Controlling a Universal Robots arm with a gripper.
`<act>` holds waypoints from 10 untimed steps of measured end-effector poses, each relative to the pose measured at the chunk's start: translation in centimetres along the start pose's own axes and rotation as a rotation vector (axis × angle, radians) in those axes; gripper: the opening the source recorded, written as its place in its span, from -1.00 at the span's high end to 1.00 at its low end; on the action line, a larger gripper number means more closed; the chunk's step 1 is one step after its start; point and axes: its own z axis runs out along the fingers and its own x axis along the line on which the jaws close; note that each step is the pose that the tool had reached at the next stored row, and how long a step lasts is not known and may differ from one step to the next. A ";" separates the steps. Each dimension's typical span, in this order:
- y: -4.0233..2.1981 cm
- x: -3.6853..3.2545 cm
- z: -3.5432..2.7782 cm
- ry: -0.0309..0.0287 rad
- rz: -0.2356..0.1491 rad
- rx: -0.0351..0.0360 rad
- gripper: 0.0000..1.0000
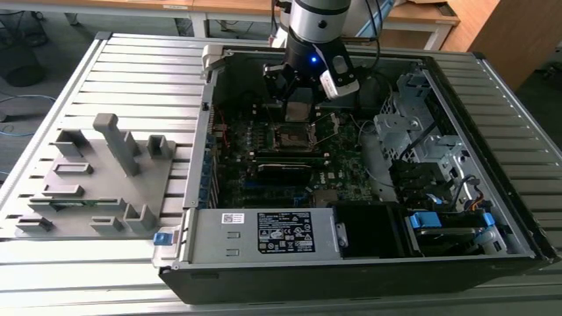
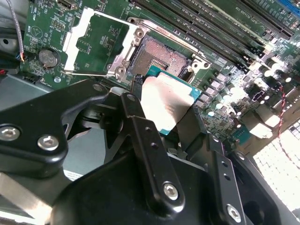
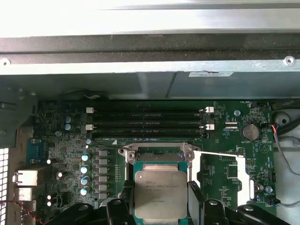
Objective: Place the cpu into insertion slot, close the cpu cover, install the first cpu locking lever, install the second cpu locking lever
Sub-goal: 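Place the cpu into insertion slot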
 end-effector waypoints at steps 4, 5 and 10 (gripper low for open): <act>-0.03 0.00 0.30 0.0000 0.000 0.0003 -0.08; -0.03 -0.01 0.36 -0.0001 0.000 0.0006 -0.08; -0.02 0.00 0.49 0.0000 0.000 0.0008 -0.08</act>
